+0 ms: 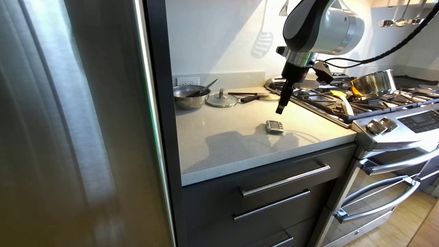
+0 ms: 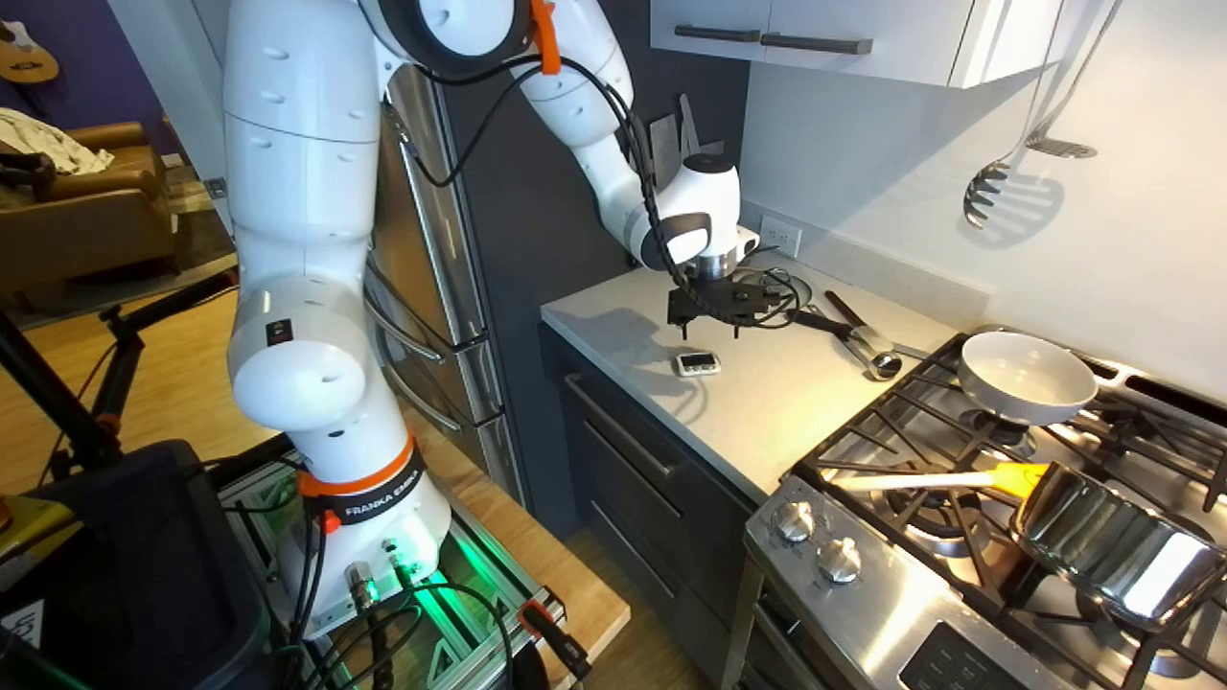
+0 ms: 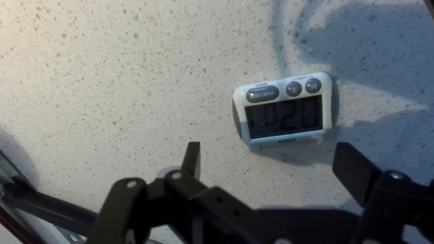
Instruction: Press a button on the white gadget on the counter
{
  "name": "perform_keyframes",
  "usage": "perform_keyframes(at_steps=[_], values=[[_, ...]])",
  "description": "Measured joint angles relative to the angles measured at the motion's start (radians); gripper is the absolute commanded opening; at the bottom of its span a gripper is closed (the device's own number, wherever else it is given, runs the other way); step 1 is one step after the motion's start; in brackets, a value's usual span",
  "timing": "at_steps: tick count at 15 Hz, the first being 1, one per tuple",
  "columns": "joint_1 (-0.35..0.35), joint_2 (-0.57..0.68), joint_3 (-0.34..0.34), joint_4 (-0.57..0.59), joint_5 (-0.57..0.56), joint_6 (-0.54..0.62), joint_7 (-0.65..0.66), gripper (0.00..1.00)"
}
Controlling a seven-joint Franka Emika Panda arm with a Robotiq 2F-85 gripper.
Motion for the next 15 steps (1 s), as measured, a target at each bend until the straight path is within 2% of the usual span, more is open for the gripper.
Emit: perform_keyframes(at_steps=[15], values=[[0.041, -0.054, -0.03, -0.014, -0.013, -0.018, -0.031, 1.0]])
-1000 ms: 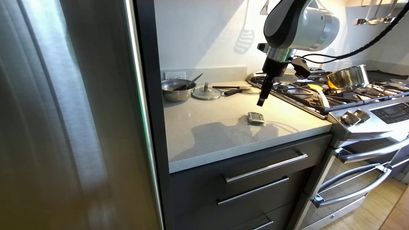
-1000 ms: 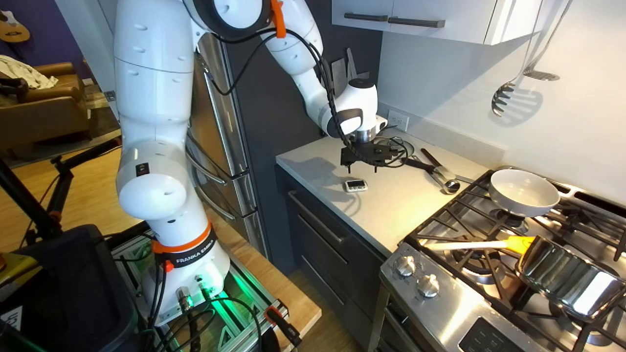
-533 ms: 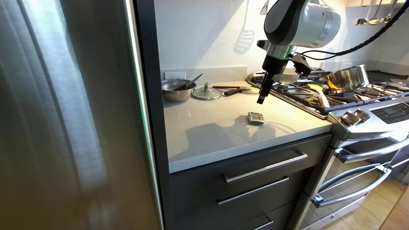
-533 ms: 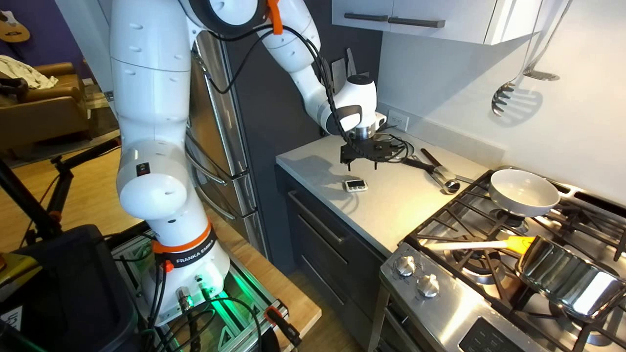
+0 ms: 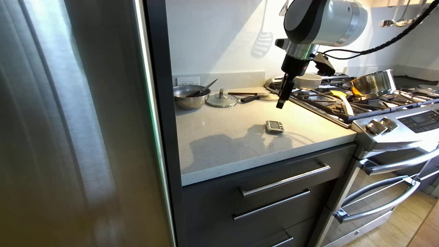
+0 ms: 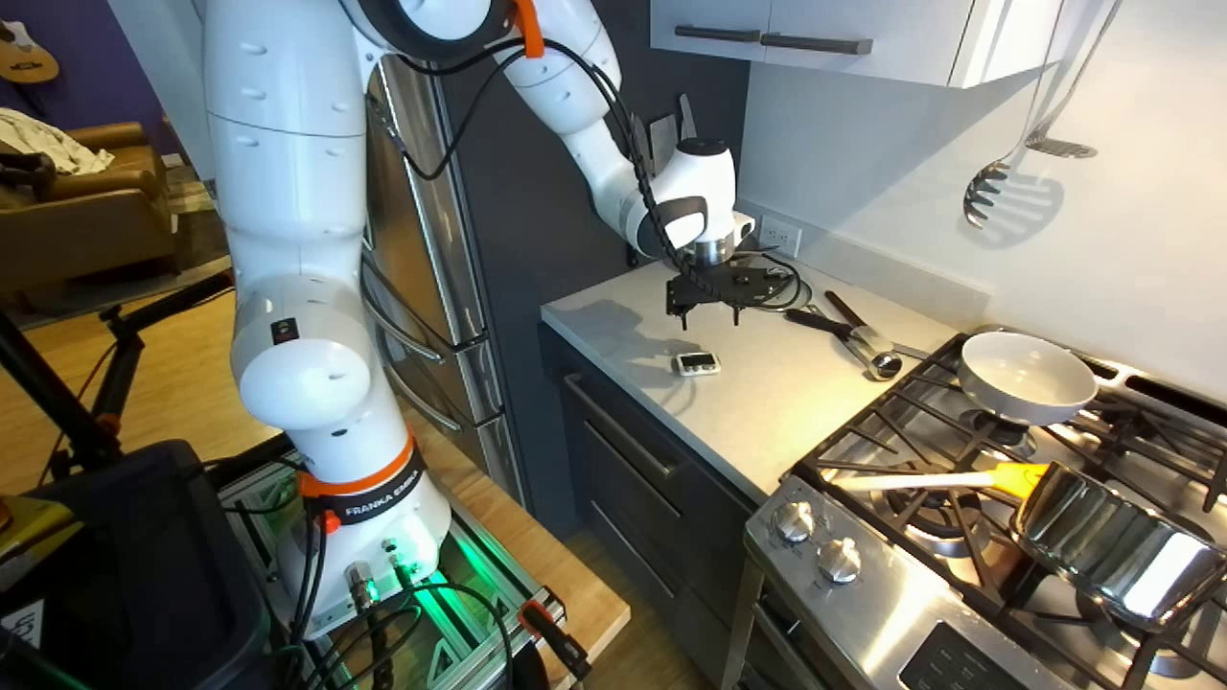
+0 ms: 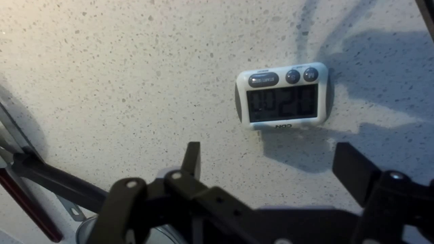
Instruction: Press a button on the white gadget on the counter
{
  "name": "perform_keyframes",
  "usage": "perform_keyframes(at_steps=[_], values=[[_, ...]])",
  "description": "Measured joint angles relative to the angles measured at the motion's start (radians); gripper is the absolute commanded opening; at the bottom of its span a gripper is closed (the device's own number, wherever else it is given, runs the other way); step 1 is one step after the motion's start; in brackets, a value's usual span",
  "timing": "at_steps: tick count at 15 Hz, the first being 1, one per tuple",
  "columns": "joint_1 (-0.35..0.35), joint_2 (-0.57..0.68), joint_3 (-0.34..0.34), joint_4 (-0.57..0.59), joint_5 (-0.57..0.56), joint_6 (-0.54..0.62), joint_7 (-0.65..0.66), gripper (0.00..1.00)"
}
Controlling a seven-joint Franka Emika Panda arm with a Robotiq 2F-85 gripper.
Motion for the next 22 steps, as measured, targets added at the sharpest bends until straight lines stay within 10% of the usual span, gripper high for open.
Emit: perform_keyframes(at_steps=[22], values=[[0.064, -0.054, -0.062, -0.01, -0.045, -0.043, 0.0, 1.0]])
